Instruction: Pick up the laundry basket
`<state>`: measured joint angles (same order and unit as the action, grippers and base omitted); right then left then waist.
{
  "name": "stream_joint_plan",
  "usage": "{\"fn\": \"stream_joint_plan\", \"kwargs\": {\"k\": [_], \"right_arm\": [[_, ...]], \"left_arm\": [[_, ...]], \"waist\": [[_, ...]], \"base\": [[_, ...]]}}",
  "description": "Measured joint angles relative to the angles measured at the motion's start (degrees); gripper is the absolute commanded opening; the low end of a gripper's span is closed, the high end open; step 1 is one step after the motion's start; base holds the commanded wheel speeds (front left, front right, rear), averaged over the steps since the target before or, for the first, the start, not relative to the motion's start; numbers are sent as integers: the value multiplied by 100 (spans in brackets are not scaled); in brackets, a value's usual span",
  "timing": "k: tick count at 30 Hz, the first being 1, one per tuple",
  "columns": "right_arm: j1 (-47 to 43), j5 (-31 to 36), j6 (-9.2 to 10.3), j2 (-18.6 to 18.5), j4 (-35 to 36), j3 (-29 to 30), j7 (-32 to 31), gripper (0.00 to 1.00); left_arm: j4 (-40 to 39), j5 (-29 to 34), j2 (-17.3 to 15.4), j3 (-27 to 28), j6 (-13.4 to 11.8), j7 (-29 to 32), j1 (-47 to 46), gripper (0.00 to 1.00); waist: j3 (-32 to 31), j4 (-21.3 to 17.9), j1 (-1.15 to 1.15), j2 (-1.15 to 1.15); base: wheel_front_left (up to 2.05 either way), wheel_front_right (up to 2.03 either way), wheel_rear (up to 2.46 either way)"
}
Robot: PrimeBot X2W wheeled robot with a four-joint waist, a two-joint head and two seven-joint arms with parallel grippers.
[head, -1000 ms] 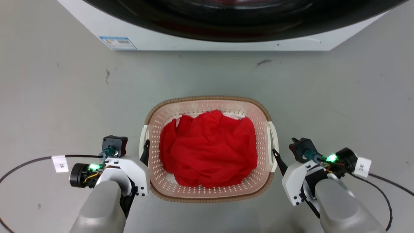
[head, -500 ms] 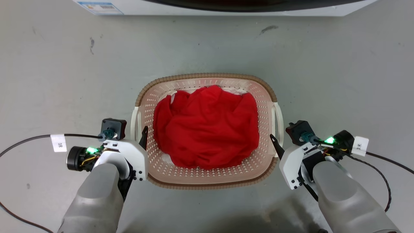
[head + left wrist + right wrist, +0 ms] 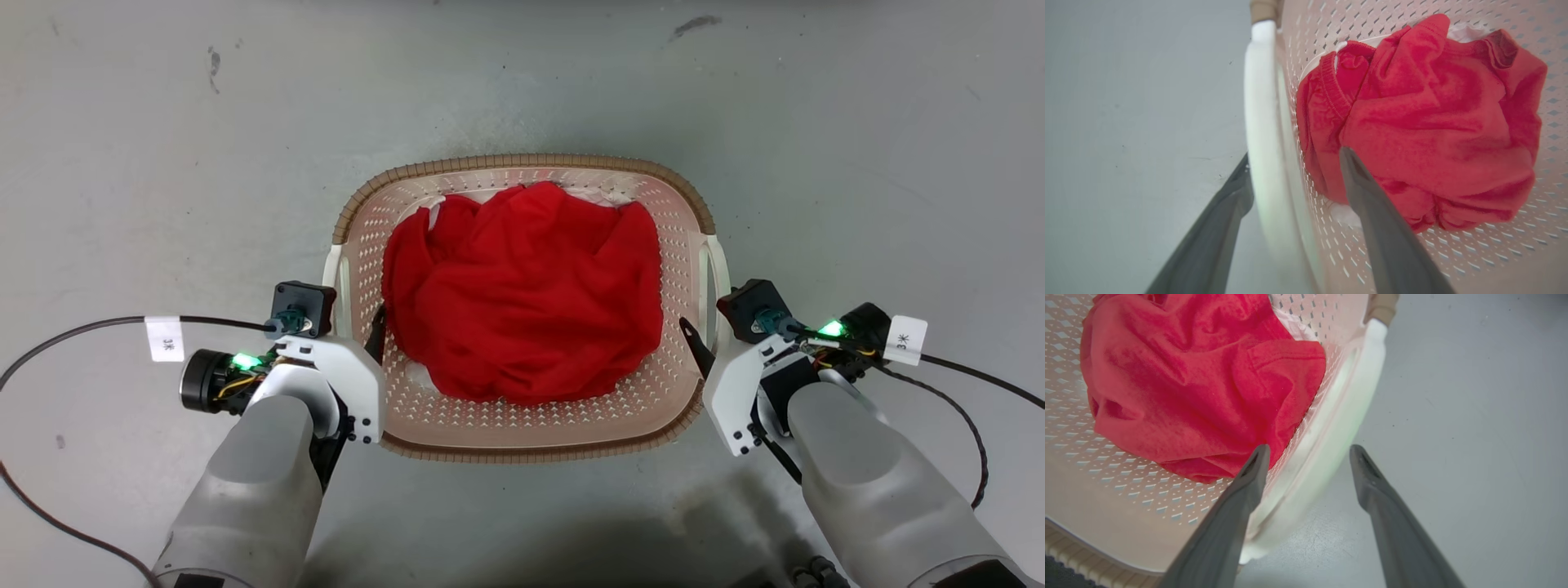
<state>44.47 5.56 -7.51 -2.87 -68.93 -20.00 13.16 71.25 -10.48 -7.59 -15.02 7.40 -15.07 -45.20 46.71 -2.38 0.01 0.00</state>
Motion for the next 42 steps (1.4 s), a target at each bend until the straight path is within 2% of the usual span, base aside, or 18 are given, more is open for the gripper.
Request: {"fn": "stream_joint_plan", "kwargs": {"k": [5,6,7,8,24,35,42], "right_arm": [[28,-7,0,0,-27,0,-64,100],[31,-8,0,0,-36,-5,-101,69],[40,-7,-1,0,-43,-9,-115,22],[52,-7,0,0,-43,-9,-116,0],[48,-53,2,19,-136,-44,-264,0],[-221,-265,2,13,-233,-282,-472,0],[-488,-601,2,12,-277,-656,-797,0]], "left_arm": [[70,-22,9,-126,0,0,-65,100],[87,-22,11,-152,0,0,-86,86],[100,-19,11,-175,0,0,-93,28],[114,-13,11,-196,0,0,-93,0],[226,-344,110,-557,-1,85,-92,0],[253,-749,180,-775,-2,272,265,0],[258,-1034,189,-1003,-2,587,579,0]], "waist": [[63,23,0,0],[72,24,0,0],[81,24,0,0],[88,23,0,0],[-113,64,0,0],[-717,107,-1,0],[-1238,112,-1,0]], "base": [[0,0,0],[0,0,0],[0,0,0],[0,0,0],[0,0,0],[0,0,0],[0,0,0]]}}
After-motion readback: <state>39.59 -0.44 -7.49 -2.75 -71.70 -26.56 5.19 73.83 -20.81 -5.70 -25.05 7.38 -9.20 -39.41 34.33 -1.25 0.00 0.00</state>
